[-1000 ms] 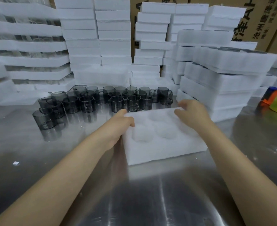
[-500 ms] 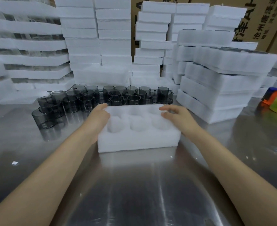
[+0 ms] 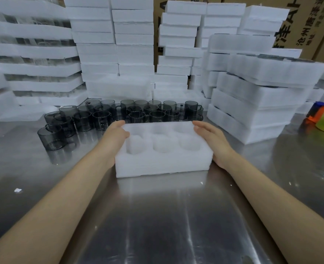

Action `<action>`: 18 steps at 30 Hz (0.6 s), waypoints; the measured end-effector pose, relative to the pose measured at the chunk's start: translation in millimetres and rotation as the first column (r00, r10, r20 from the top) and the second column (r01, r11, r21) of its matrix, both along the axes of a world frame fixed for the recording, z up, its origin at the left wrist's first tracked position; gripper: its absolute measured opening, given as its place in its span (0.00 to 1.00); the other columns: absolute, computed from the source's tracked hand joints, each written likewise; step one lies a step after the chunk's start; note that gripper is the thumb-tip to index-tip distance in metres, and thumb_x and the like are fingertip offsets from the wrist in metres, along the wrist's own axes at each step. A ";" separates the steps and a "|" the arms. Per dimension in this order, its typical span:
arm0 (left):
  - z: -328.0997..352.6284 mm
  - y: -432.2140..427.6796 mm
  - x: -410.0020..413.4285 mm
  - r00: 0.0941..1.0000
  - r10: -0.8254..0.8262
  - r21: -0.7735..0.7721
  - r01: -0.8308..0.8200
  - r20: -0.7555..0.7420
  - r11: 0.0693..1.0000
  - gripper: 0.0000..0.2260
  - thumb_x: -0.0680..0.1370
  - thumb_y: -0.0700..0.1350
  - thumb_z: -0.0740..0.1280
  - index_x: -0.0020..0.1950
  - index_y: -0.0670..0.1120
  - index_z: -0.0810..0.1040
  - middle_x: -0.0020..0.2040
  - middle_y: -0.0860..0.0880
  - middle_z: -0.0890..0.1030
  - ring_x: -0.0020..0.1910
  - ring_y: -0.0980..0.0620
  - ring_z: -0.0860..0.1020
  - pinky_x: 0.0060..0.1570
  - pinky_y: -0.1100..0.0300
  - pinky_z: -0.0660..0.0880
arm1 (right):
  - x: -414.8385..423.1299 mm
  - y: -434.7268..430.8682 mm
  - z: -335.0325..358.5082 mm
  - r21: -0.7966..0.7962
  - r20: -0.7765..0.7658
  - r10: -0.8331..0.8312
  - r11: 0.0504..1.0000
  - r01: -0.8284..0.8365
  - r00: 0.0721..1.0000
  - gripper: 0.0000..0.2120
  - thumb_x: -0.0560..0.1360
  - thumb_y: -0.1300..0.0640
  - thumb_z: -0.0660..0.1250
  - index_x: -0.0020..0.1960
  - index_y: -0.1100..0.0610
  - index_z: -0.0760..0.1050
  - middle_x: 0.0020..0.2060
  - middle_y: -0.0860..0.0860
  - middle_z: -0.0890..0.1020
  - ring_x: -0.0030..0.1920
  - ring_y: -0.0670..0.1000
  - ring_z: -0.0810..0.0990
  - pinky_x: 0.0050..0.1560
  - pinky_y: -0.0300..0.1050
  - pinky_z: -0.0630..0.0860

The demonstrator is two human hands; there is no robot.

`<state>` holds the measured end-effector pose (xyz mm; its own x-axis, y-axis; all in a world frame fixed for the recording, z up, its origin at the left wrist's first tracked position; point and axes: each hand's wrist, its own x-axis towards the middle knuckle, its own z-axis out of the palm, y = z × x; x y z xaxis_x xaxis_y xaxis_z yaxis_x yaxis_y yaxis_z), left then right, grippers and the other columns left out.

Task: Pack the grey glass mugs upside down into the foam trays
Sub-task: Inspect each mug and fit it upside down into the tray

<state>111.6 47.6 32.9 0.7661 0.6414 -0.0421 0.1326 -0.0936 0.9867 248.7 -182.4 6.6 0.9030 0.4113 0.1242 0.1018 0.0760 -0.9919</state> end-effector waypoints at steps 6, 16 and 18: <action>-13.1 3.1 -0.9 0.989 -0.047 -0.274 0.084 0.139 0.958 0.26 0.73 0.37 0.59 0.71 0.45 0.69 0.59 0.43 0.76 0.52 0.43 0.77 0.44 0.54 0.74 | 34.6 7.8 -5.1 -0.193 0.314 -0.343 0.890 0.414 0.885 0.11 0.79 0.63 0.60 0.58 0.57 0.79 0.55 0.52 0.81 0.54 0.50 0.79 0.59 0.46 0.74; -24.6 5.0 20.9 0.947 -0.108 -0.315 0.206 0.303 0.926 0.24 0.65 0.35 0.58 0.58 0.48 0.77 0.55 0.50 0.81 0.49 0.51 0.80 0.47 0.57 0.76 | 114.6 39.8 -3.3 -0.462 0.593 -0.136 0.750 0.474 0.794 0.23 0.79 0.64 0.62 0.73 0.61 0.64 0.73 0.61 0.61 0.73 0.56 0.61 0.70 0.41 0.56; -25.9 5.9 22.6 0.945 -0.132 -0.301 0.225 0.300 0.927 0.26 0.59 0.37 0.59 0.56 0.48 0.78 0.51 0.51 0.83 0.48 0.51 0.81 0.47 0.56 0.76 | 124.0 42.8 -5.8 -0.536 0.581 -0.084 0.710 0.458 0.810 0.22 0.79 0.61 0.64 0.72 0.62 0.66 0.71 0.63 0.64 0.72 0.58 0.63 0.68 0.45 0.62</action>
<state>134.2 53.5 7.0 0.8779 0.4788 -0.0008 -0.1314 0.2425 0.9612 372.7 -139.6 0.8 0.8737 0.3033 0.3802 0.4817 -0.6484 -0.5895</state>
